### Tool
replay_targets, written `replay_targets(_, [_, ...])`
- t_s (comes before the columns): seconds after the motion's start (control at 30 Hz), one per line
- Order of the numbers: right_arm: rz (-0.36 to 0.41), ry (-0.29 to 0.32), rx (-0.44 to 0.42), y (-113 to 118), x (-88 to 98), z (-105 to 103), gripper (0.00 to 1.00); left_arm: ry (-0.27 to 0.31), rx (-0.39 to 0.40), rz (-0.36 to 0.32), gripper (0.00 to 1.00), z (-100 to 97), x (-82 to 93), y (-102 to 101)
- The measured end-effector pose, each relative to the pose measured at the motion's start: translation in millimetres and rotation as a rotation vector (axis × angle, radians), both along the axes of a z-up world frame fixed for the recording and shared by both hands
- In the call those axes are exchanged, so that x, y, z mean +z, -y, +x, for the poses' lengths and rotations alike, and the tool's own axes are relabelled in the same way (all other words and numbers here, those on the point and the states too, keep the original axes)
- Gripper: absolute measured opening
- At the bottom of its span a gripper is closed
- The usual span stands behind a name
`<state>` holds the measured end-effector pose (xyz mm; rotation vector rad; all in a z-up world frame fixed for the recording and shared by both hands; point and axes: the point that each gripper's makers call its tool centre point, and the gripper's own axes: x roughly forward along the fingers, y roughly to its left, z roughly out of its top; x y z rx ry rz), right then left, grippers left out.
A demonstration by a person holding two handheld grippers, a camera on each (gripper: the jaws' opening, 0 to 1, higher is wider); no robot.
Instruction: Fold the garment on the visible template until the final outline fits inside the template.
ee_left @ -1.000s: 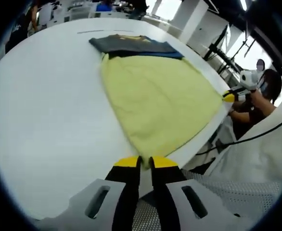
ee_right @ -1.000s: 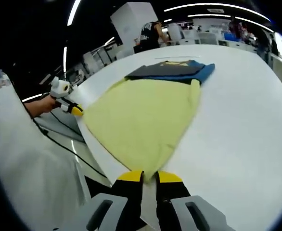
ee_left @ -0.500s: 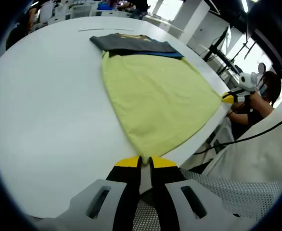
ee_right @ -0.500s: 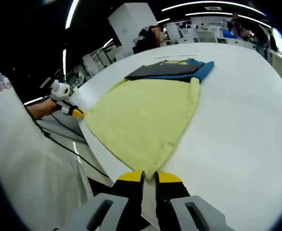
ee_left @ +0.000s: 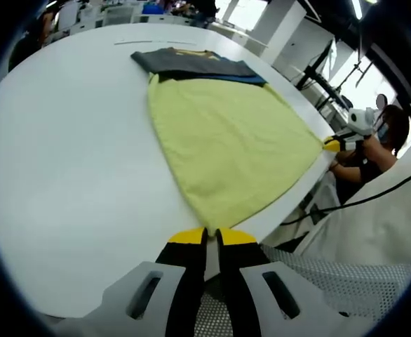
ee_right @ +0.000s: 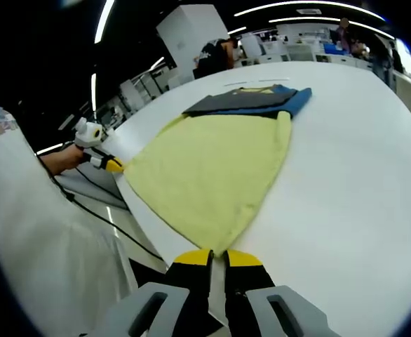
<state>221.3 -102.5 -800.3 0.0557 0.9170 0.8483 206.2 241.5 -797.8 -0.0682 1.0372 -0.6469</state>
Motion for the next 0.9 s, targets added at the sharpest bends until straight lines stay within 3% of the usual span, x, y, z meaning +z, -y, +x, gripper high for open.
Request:
replay_targets(0.63, [-0.011, 0.019, 0.008, 0.8, 0.0, 2.3, 0.0, 0.006, -0.02, 0.015, 0.01, -1.5, 0.8, 2.0])
replay_targets(0.9, [-0.013, 0.032, 0.012, 1.8, 8.1, 4.1, 0.0, 0.023, -0.057, 0.026, 0.0, -0.6, 3.2, 2.4])
